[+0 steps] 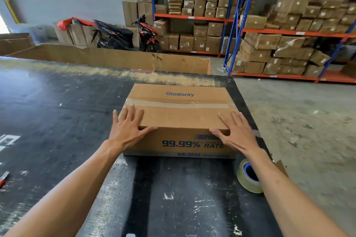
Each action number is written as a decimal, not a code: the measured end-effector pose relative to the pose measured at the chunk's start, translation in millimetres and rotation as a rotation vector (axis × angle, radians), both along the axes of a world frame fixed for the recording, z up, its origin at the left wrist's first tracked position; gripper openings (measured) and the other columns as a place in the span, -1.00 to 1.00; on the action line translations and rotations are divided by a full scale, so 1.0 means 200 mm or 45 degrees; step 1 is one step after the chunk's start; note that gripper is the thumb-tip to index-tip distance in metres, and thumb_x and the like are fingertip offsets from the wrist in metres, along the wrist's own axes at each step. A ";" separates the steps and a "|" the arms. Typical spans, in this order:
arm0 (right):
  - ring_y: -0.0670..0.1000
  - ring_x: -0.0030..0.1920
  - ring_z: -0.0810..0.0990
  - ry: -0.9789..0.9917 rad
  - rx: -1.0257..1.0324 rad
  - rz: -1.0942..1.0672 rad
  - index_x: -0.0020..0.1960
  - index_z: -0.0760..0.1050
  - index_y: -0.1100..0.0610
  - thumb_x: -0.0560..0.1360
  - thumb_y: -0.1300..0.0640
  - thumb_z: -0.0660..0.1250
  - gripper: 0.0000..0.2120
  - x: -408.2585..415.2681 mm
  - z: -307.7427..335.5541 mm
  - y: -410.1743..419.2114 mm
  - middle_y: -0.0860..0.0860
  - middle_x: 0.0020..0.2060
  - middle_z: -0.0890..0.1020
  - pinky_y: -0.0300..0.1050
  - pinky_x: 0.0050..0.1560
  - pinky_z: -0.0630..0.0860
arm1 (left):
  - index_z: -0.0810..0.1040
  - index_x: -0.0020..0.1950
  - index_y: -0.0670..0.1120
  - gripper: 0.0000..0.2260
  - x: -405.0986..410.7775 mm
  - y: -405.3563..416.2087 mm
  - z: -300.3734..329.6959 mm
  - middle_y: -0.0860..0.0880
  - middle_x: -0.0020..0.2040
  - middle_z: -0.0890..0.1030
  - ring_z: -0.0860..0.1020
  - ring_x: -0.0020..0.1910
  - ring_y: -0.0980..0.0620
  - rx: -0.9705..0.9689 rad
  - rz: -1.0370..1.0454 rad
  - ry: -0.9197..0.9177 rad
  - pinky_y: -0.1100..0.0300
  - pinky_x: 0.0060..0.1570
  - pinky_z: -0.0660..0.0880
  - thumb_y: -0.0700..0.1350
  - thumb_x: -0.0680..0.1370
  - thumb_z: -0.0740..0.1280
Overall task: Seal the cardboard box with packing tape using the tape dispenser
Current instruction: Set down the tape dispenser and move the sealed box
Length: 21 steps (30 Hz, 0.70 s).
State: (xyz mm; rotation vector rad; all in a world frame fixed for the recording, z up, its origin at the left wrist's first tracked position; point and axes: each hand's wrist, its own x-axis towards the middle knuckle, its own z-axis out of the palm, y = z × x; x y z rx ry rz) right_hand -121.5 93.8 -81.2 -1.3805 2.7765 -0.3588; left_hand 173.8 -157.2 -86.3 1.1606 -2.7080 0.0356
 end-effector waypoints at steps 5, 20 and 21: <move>0.06 0.61 -0.13 -0.048 -0.067 -0.036 0.57 0.04 -0.31 0.34 -0.66 -0.14 -0.12 0.00 -0.01 0.01 -0.04 0.63 -0.02 0.32 0.52 0.07 | 0.15 0.60 0.04 -0.02 0.00 0.01 -0.01 -0.15 0.62 0.13 0.05 0.59 -0.19 -0.018 0.002 0.022 -0.17 0.55 -0.05 0.61 0.38 -0.27; 0.06 0.62 -0.09 0.255 0.165 0.140 0.63 -0.03 -0.08 0.39 -0.63 -0.26 -0.02 0.05 0.04 -0.02 -0.03 0.63 0.00 0.39 0.52 -0.15 | 0.17 0.59 -0.19 0.08 -0.04 0.02 0.00 -0.21 0.61 0.14 0.05 0.61 -0.17 -0.048 -0.151 -0.075 -0.19 0.54 -0.10 0.60 0.39 -0.26; 0.06 0.62 -0.07 0.249 0.119 0.142 0.63 -0.05 -0.10 0.39 -0.62 -0.25 -0.04 0.06 0.01 -0.03 -0.06 0.63 -0.01 0.35 0.53 -0.08 | 0.16 0.60 -0.16 0.07 -0.05 0.02 -0.01 -0.17 0.62 0.12 0.04 0.61 -0.14 -0.040 -0.143 -0.045 -0.18 0.55 -0.08 0.60 0.39 -0.27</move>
